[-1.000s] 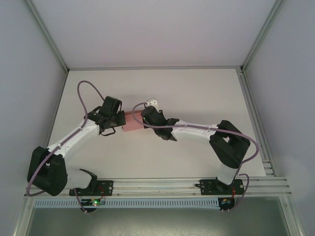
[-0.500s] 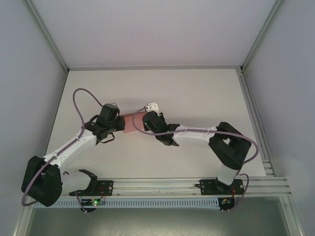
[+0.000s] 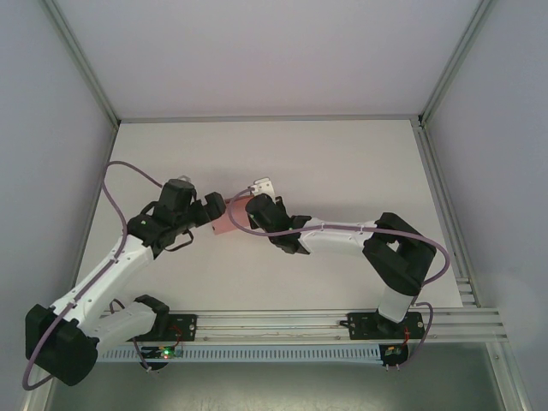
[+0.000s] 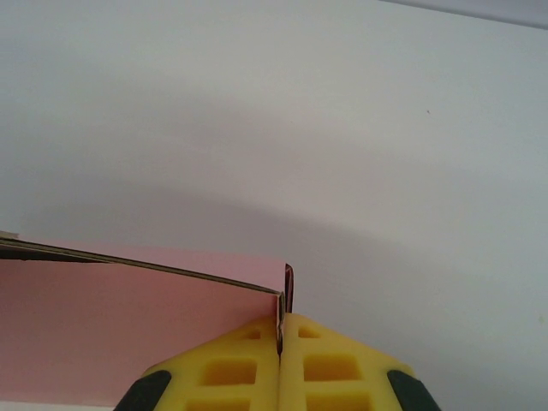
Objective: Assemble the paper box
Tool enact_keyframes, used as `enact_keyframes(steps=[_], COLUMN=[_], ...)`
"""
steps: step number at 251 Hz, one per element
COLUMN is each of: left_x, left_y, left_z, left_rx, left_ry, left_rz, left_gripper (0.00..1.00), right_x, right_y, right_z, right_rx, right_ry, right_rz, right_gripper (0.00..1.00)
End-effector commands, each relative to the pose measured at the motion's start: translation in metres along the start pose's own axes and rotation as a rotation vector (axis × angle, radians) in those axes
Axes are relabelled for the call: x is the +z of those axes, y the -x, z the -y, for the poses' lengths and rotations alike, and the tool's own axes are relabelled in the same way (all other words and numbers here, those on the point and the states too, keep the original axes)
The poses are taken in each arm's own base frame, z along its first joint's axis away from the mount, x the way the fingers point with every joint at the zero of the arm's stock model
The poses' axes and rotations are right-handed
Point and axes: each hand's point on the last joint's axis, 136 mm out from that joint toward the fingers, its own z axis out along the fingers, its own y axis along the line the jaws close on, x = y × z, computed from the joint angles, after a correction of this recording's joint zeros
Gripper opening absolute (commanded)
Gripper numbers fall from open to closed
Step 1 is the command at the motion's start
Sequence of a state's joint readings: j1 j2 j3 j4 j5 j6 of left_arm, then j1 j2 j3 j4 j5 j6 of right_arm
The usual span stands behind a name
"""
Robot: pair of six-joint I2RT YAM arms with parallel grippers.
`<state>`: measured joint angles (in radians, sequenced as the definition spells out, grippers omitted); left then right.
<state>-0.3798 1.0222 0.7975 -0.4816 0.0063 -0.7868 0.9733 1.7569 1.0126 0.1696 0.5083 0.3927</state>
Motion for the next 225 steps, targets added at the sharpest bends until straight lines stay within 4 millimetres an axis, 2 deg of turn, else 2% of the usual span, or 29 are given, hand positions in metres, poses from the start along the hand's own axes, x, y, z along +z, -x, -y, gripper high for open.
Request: enact_keyframes(steps=[1,22,50,78,119,172,225], left_x=[0.005,0.013,0.019,0.028,0.045,0.064,0.070], left_y=[0.018,0.028,0.029,0.021,-0.001,-0.026,-0.051], left_z=[-0.003,0.008,-0.008,-0.024,-0.040,-0.052,-0.076], left_rx=[-0.186,-0.257,-0.327,-0.377,-0.422,-0.446,-0.453], left_ry=[-0.007,-0.093,-0.036,-0.006,0.012,0.010,0.051], left_rz=[0.047,0.069,0.101,0.112,0.072,0.018,0.007], left_gripper=[1.00,1.00,1.00,1.00,1.00,0.84,0.72], right_x=[0.003,0.004,0.002,0.002,0.003,0.001,-0.007], right_y=[-0.095,-0.095,-0.093,-0.093,-0.097,-0.097,-0.084], right_z=[0.010,0.011,0.010,0.010,0.009,0.006,-0.001], right_rx=[-0.160,-0.161,-0.152,-0.146,-0.147,-0.119,-0.094], right_ry=[-0.016,-0.023,-0.022,-0.022,-0.023,-0.008,0.050], right_rz=[-0.301,-0.305,-0.297,-0.295,-0.300,-0.292,-0.245], right_gripper=[0.00,0.00,0.00,0.00,0.00,0.00,0.00])
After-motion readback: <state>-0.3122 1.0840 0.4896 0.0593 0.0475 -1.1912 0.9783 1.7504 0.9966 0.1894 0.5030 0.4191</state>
